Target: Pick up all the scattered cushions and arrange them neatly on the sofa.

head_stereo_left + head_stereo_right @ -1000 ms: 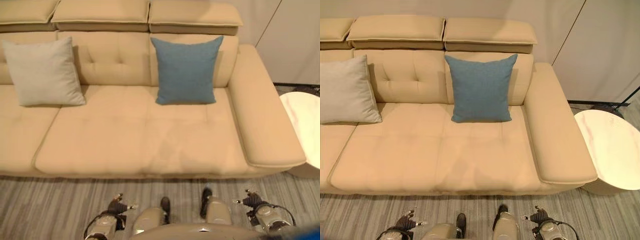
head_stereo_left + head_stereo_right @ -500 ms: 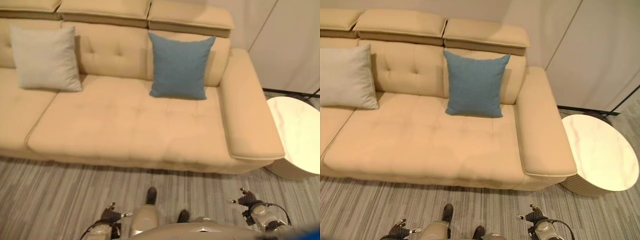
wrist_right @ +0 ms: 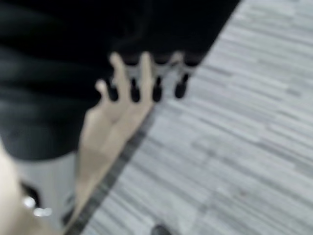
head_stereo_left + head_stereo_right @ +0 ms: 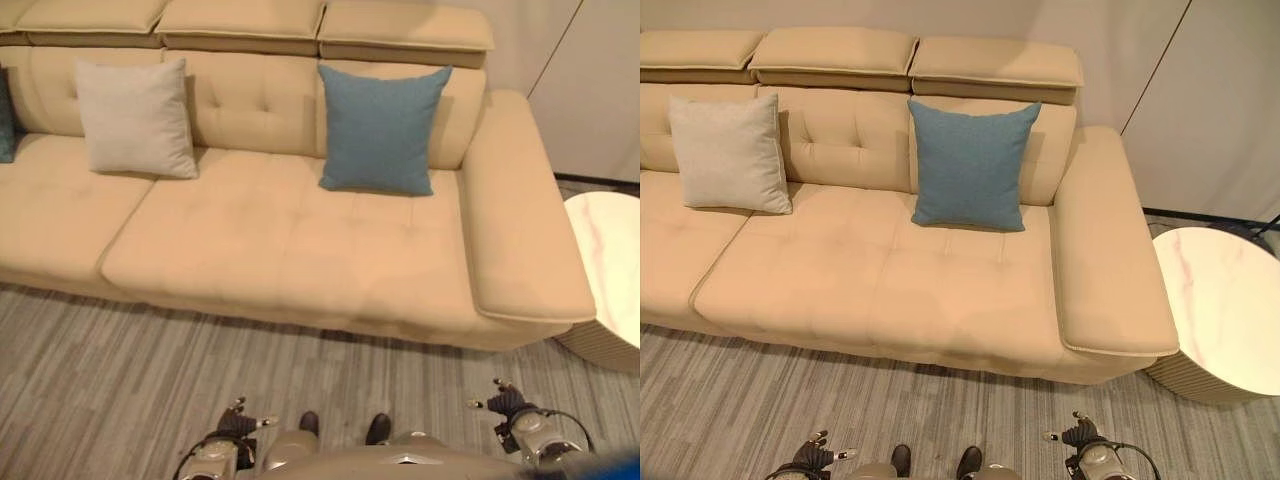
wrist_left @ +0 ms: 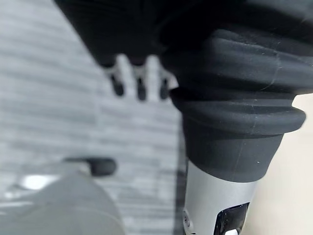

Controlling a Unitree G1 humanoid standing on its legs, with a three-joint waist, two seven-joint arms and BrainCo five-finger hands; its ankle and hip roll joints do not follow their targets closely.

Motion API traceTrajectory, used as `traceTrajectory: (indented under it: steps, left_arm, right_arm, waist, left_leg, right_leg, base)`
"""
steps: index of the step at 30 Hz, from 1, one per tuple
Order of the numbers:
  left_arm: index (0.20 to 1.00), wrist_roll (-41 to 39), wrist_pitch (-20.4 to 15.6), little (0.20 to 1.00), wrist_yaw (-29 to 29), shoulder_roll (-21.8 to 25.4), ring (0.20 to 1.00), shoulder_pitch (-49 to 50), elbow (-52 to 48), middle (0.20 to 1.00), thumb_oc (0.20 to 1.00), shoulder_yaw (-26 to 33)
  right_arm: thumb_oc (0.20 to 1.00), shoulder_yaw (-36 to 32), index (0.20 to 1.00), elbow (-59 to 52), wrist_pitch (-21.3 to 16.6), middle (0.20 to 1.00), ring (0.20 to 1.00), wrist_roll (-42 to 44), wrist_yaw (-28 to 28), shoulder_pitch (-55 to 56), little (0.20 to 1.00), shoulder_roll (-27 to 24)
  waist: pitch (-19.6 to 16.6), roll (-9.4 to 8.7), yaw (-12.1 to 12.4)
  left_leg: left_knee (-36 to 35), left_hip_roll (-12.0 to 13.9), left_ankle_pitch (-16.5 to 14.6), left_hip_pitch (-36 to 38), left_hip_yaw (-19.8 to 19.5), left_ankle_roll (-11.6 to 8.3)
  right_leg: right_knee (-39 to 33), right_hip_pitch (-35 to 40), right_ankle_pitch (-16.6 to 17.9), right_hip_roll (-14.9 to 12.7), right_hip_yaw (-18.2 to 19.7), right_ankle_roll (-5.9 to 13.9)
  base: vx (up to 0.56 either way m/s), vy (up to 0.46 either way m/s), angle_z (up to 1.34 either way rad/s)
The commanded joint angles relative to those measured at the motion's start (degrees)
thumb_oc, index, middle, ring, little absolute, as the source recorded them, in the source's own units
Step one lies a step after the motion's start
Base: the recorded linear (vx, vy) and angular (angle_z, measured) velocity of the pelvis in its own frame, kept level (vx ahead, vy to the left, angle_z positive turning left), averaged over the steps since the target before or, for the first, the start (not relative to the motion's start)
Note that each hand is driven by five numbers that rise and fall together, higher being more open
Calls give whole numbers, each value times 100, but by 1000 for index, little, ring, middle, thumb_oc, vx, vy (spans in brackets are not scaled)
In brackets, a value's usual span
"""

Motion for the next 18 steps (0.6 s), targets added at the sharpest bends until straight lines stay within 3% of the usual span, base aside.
traceTrajectory:
  steps: [1,18]
  left_arm:
    - [1000,126,-27,1000,73,146,1000,-40,112,1000,1000,9]
    - [1000,161,21,1000,-3,159,1000,25,276,1000,1000,74]
  right_arm:
    - [1000,99,1000,-14,-65,1000,1000,-72,-110,-125,1000,51]
    - [1000,53,1000,193,16,1000,1000,-163,-139,-48,1000,112]
  waist:
    - [-71,-137,165]
    - [-257,-167,212]
  left_leg:
    - [214,-265,-431,-45,-73,30]
    - [-184,-214,-323,346,28,80]
  right_leg:
    - [-502,240,373,-581,544,946]
    - [-745,611,420,-574,627,1053]
  base:
    - [0,23,-15]
    - [2,2,-5]
